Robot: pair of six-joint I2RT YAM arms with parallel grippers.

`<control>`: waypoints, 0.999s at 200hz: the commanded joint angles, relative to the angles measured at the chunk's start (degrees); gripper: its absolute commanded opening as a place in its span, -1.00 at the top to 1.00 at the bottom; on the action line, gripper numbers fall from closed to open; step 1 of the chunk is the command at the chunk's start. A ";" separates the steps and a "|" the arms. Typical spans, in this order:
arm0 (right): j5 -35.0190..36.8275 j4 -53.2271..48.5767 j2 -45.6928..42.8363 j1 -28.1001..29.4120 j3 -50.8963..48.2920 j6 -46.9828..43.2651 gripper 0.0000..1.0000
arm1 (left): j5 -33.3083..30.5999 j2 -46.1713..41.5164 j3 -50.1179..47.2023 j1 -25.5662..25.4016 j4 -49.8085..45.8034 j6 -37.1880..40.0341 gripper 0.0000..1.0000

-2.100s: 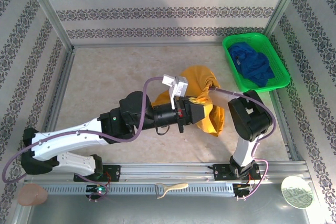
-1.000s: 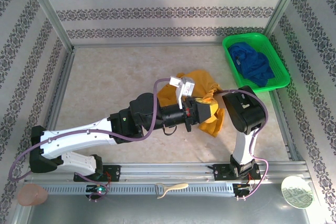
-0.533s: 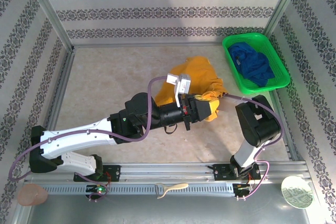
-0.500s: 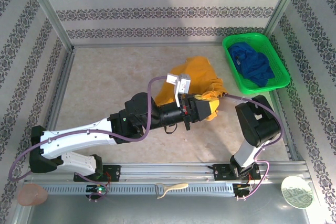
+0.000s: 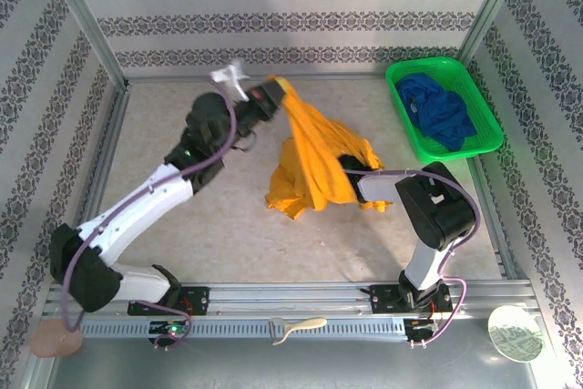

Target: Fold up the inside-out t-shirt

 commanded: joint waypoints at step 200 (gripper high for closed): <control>0.40 -41.58 -18.15 -3.72 24.56 -24.11 1.00 | 20.07 0.78 -8.16 13.88 -16.83 4.75 -0.50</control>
